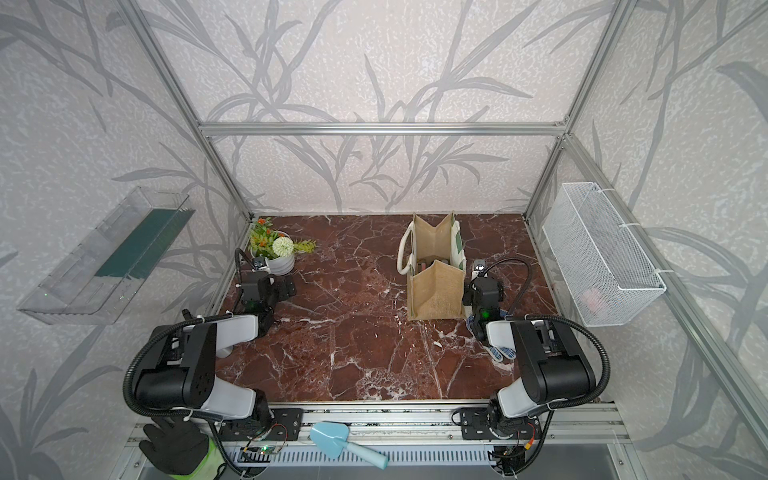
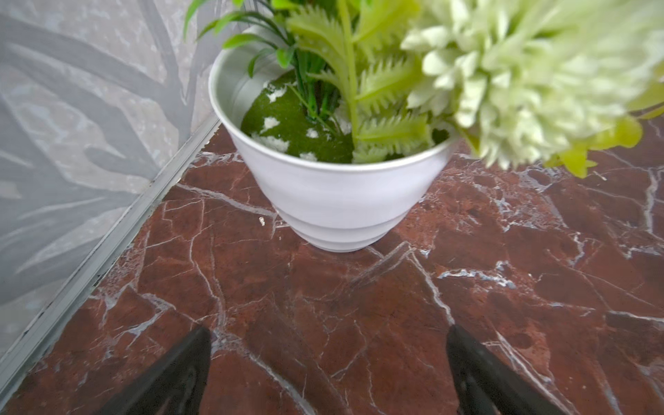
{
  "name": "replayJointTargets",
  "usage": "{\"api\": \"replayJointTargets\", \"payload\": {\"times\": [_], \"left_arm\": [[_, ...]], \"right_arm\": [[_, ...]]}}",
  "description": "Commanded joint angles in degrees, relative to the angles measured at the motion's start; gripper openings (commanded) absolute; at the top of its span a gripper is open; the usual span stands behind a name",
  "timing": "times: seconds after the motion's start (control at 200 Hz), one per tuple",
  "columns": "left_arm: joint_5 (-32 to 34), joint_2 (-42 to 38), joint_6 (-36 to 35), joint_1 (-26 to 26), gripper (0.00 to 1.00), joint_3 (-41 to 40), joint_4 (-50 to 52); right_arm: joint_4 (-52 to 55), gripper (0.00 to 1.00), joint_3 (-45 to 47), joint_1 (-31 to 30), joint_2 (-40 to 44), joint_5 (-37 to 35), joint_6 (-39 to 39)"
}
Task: Place the art knife into the pouch
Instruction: Reset both arms
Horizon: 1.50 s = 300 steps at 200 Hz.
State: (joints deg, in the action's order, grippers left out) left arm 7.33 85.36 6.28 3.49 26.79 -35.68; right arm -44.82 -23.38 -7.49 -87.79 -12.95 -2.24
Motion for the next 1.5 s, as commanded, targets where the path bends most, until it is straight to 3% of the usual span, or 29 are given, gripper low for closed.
{"api": "replayJointTargets", "payload": {"times": [0.0, 1.205, 1.344, 1.414, 1.494], "left_arm": [[-4.6, 1.9, -2.9, -0.1, 0.99, -3.4, -10.4], [-3.3, 1.5, -3.4, -1.1, 0.99, -3.1, -9.4], [-4.2, -1.4, -4.7, -1.7, 0.99, 4.7, 7.3], [-3.8, 1.0, -5.2, -2.0, 0.99, 2.0, -0.4], [-0.5, 0.1, -3.2, -2.0, 0.99, 0.1, -2.4]], "right_arm": [[-0.9, 0.99, -0.2, -0.2, 0.5, 1.7, -1.0], [-1.0, 0.99, -0.3, -0.1, 0.4, 1.8, -0.8], [-1.0, 0.99, -0.3, -0.2, 0.5, 1.7, -0.8], [-1.0, 0.99, -0.2, -0.2, 0.5, 1.7, -0.9], [-1.0, 0.99, -0.3, -0.2, 0.5, 1.8, -0.9]]}}
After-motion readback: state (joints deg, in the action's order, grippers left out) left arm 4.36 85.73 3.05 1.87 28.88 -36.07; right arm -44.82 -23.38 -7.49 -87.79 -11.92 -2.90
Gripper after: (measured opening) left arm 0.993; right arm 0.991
